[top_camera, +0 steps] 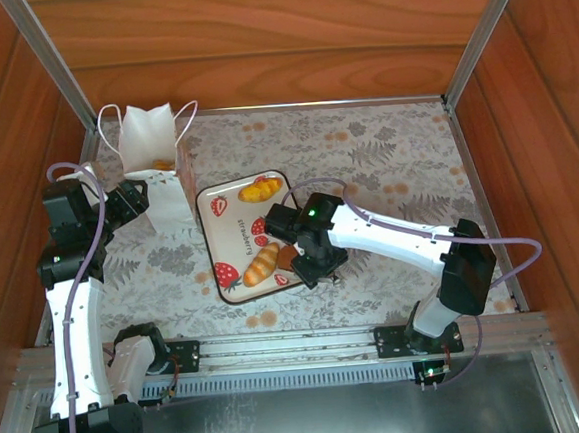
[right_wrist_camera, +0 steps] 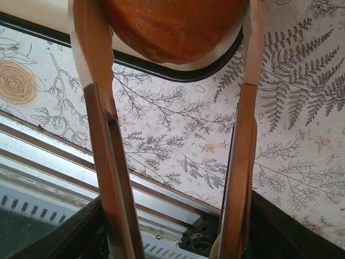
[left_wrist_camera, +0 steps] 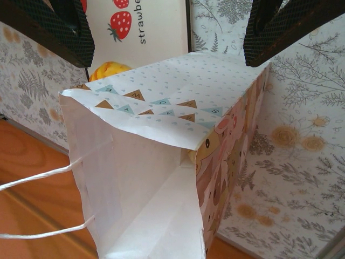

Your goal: Place the fake bread into the paper bag

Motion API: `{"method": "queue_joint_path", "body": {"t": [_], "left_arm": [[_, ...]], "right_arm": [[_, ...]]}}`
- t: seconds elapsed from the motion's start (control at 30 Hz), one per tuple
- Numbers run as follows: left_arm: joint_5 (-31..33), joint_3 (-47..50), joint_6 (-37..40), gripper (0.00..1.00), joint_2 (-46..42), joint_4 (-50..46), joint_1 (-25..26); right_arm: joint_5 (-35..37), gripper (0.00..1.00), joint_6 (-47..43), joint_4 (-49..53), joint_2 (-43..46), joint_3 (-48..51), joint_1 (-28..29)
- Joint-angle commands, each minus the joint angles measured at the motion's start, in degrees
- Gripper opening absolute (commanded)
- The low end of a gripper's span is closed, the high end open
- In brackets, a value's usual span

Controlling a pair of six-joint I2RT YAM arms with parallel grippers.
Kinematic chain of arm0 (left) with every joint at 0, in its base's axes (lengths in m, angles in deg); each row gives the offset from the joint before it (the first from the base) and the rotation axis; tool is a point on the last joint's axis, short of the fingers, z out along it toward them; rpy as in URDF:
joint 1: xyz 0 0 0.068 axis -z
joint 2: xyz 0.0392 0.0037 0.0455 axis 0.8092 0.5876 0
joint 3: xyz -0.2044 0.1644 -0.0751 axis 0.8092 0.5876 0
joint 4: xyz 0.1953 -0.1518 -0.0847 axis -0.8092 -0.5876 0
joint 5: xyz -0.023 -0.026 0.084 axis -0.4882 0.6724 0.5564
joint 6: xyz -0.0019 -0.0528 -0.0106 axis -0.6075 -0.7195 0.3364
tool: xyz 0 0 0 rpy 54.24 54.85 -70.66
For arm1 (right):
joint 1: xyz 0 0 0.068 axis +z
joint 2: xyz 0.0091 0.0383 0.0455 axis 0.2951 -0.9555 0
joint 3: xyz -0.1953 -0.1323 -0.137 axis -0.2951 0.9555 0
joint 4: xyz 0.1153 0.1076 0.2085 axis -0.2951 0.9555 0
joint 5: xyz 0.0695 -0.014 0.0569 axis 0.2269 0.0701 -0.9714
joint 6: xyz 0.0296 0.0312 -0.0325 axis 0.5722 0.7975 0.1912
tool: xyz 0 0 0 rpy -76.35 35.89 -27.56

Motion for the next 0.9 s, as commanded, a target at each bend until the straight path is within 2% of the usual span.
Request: {"method": "queue_joint_path", "body": {"t": [0.0, 0.13, 0.4, 0.7, 0.87], "left_arm": [[0.49, -0.87, 0.82, 0.77, -0.5, 0.01, -0.49], [0.41, -3.57, 2.06, 0.77, 0.31, -0.83, -0.6], [-1.27, -11.67, 4.94, 0.78, 4.88, -3.62, -3.01], [-7.42, -22.97, 8.07, 0.78, 14.01, -9.7, -6.74], [-5.48, -33.01, 11.8, 0.76, 21.84, -15.61, -6.76]], "right_arm": [[1.9, 0.57, 0.09, 1.65, -0.22, -1.46, 0.39], [5.47, 0.53, 0.73, 3.22, 2.6, -2.83, 0.41], [9.34, 0.52, -0.93, 5.71, 6.91, -9.54, 0.3], [13.26, 0.52, -7.43, 10.72, 5.42, -24.94, 0.21], [14.12, 0.52, -12.59, 13.43, 0.94, -36.8, 0.21]]}}
